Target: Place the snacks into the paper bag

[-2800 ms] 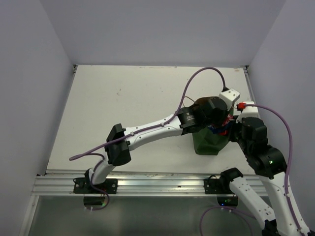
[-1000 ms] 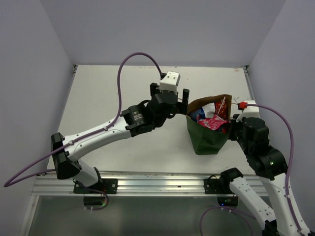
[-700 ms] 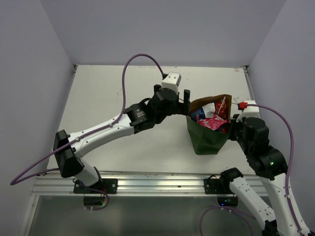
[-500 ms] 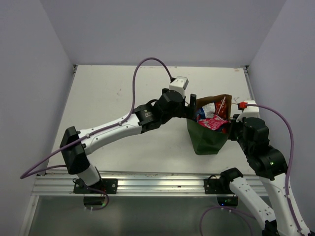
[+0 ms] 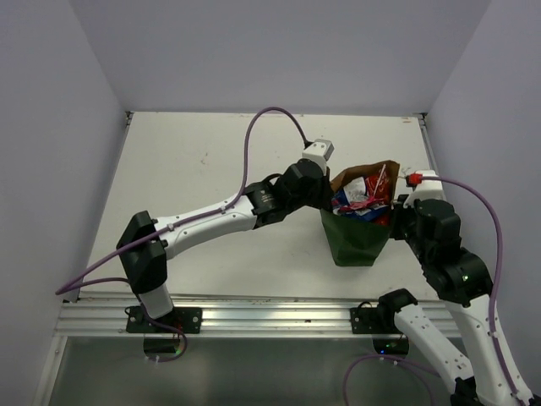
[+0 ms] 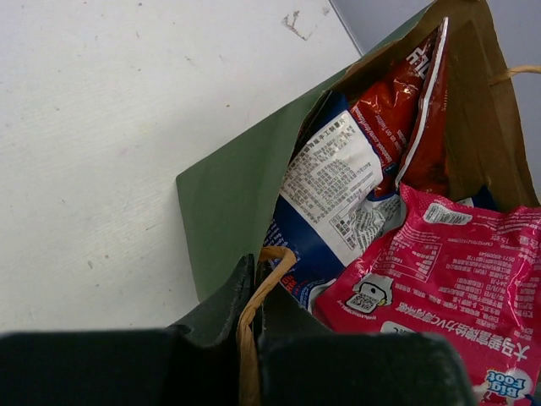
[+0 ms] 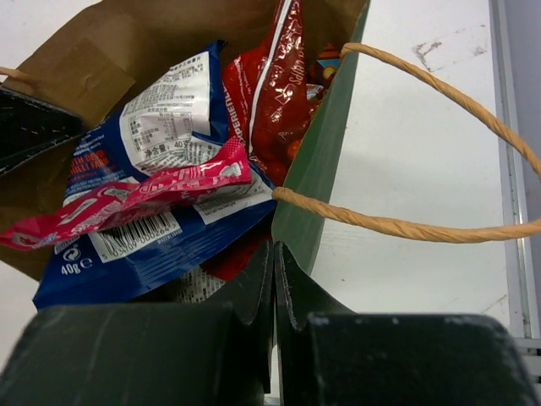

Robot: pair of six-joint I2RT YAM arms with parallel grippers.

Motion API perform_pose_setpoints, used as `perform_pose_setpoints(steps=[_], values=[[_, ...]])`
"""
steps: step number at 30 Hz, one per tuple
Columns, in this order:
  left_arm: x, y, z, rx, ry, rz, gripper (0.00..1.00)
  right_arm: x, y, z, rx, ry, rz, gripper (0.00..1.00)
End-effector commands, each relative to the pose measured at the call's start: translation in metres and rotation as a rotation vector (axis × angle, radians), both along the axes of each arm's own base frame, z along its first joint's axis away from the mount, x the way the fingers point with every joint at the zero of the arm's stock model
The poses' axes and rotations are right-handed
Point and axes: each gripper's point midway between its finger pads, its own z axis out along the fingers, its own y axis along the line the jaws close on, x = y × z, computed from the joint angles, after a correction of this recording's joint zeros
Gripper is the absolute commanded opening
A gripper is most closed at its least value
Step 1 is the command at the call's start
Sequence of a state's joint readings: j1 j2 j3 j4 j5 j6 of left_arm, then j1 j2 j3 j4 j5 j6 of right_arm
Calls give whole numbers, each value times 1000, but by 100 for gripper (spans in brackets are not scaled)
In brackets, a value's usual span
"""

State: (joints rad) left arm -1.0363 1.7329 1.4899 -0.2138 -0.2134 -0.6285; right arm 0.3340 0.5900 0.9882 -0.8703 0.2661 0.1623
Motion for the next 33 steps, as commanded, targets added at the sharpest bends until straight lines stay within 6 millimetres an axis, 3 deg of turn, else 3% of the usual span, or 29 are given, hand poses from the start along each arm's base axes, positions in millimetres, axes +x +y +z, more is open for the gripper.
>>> perform_pose_setpoints(steps=[1, 7, 13, 16, 20, 21, 23, 24, 25, 26, 27, 29, 33], values=[[5, -12, 55, -192, -70, 10, 0, 14, 17, 9, 28, 8, 57, 0], [13, 6, 86, -247, -115, 106, 0, 32, 29, 31, 55, -35, 87, 0], [19, 36, 131, -261, -190, 204, 0, 53, 57, 53, 112, -51, 176, 0], [20, 49, 140, -216, -208, 235, 0, 58, 71, 62, 119, -53, 210, 0], [19, 76, 151, -180, -247, 298, 0, 60, 100, 67, 104, -65, 256, 0], [19, 83, 151, -161, -258, 311, 0, 54, 119, 72, 106, -78, 309, 0], [18, 104, 155, -125, -277, 359, 0, 60, 133, 67, 66, -73, 291, 0], [17, 110, 157, -119, -284, 370, 0, 51, 156, 74, 59, -90, 345, 0], [14, 123, 161, -115, -294, 393, 0, 52, 171, 66, 26, -72, 355, 0], [12, 129, 164, -114, -300, 401, 0, 54, 175, 68, -5, -89, 331, 0], [10, 135, 166, -113, -304, 411, 0, 45, 195, 74, 1, -105, 375, 0], [6, 149, 169, -102, -308, 431, 0, 46, 215, 69, -17, -99, 391, 0], [1, 164, 157, -63, -293, 451, 0, 45, 234, 76, -31, -123, 397, 0]])
